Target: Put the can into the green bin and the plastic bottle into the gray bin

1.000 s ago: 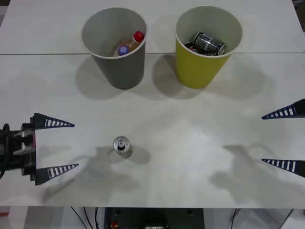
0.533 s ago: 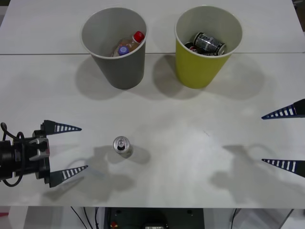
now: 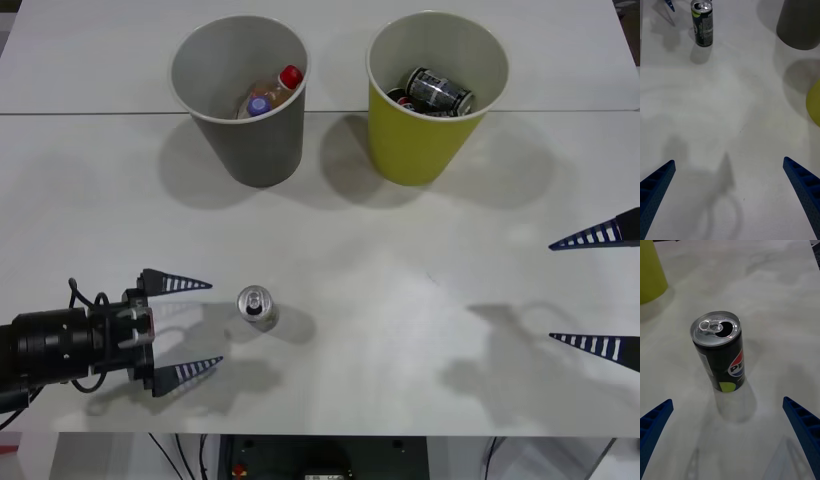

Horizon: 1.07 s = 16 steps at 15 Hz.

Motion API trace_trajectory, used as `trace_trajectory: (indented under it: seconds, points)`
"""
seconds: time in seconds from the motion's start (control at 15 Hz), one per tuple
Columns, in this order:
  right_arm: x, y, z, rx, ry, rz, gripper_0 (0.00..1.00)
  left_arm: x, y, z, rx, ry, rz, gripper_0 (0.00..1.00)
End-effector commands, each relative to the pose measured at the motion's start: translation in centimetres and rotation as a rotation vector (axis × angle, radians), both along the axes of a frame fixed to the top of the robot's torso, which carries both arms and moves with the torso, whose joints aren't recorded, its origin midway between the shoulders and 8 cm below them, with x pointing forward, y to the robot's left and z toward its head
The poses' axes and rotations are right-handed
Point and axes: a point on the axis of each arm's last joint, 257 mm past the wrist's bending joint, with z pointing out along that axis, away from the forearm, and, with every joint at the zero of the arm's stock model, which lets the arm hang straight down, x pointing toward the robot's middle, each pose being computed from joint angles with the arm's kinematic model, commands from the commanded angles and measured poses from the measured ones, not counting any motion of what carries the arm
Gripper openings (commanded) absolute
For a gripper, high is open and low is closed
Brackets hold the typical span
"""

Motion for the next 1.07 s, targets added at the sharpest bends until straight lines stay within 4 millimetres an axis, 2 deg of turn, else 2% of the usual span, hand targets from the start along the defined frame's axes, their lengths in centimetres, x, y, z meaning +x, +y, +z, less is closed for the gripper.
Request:
trace_trajectory:
  seconds: [0.07, 0.4, 0.8, 1.07]
  points:
    - [0.0, 0.0, 0.0, 0.0, 0.0, 0.0, 1.0, 0.7, -1.6, -1.2, -0.039, 0.011, 0.002, 1.0]
    - [0.0, 0.0, 0.0, 0.0, 0.0, 0.0, 1.0, 1.6, -3.4, -1.8, -0.074, 0.015, 0.006, 1.0]
    - [0.0, 0.0, 0.0, 0.0, 0.0, 0.0, 1.0, 2.4, -6.6, -1.6, -0.115, -0.009, -0.005, 1.0]
    - [0.0, 0.0, 0.0, 0.0, 0.0, 0.0, 1.0, 3.2, -7.8, -2.2, -0.159, 0.021, 0.011, 1.0]
